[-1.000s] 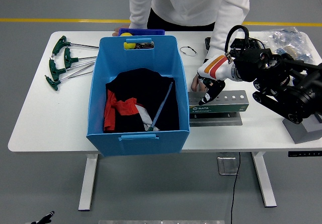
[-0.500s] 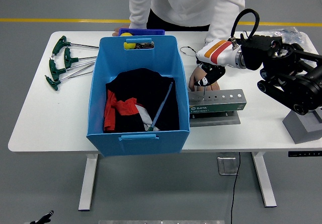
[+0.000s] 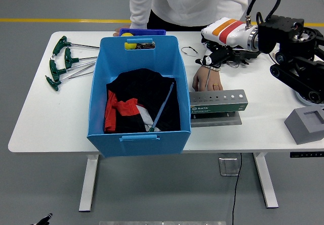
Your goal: Lift tool from toolbox,place it in box,lift tool from toolbox,place it in box
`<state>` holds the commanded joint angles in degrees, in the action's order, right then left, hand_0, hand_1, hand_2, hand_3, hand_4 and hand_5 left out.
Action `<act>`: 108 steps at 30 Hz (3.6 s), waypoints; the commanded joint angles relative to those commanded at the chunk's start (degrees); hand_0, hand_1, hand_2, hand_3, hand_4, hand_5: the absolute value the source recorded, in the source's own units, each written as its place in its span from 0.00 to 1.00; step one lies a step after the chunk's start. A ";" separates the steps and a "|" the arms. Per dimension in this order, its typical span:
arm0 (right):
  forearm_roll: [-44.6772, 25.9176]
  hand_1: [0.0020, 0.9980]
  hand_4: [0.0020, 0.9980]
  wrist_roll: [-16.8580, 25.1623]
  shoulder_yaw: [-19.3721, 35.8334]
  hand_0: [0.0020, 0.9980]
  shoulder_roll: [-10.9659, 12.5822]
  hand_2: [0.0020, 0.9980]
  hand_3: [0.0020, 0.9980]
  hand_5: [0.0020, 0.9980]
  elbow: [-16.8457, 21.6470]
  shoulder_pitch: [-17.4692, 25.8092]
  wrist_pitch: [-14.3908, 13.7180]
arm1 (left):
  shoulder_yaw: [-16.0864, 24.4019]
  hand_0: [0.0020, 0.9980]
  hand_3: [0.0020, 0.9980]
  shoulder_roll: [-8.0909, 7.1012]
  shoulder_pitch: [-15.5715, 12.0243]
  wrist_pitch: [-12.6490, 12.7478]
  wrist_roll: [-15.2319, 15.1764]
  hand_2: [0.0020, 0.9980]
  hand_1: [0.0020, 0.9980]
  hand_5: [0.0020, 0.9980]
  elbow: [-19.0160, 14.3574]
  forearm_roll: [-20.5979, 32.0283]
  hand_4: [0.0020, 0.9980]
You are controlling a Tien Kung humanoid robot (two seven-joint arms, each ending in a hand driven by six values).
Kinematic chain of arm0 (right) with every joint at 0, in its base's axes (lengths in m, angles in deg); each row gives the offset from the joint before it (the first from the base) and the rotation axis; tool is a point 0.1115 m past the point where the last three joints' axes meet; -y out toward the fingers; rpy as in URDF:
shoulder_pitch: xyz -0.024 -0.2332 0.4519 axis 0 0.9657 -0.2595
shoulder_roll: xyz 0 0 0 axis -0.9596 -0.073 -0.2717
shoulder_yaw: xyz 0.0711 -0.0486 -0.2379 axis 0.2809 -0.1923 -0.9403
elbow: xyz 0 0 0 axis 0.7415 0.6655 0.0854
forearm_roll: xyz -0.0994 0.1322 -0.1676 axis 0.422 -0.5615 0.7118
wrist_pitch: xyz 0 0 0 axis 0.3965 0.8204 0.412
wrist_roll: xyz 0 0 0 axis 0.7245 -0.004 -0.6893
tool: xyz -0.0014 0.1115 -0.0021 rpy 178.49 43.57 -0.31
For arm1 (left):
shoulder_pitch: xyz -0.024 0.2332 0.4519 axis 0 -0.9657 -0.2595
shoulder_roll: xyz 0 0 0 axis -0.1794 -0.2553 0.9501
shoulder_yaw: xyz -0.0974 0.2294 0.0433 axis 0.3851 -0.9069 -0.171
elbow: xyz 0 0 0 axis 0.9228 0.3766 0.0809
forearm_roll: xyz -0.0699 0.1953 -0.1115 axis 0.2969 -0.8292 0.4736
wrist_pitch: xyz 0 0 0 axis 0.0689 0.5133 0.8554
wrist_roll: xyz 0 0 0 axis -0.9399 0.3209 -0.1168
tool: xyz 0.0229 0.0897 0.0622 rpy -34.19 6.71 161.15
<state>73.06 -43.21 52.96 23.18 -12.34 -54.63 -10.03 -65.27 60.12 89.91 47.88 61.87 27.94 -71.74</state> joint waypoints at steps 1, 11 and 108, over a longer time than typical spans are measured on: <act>0.22 0.00 0.75 0.00 1.15 0.00 0.18 0.01 0.02 0.65 0.54 0.31 -0.82 | 0.19 0.92 0.64 0.04 0.01 0.01 0.10 0.91 0.94 0.55 0.00 -0.26 0.76; 1.23 0.00 0.74 -2.00 10.11 0.00 1.06 0.00 0.01 0.67 7.57 2.36 -3.06 | 4.81 0.92 0.64 0.35 0.22 0.28 1.21 0.91 0.94 0.55 0.00 -5.36 0.76; -58.72 0.87 1.00 5.79 48.12 0.91 2.55 0.90 0.96 0.96 28.40 48.24 0.11 | 9.00 0.92 0.69 2.05 -2.10 -4.04 5.56 0.96 0.97 0.53 0.00 -9.43 0.76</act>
<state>14.34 -37.42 101.08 25.72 16.05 -6.40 -9.92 -56.27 62.17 87.81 43.84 67.43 27.94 -81.18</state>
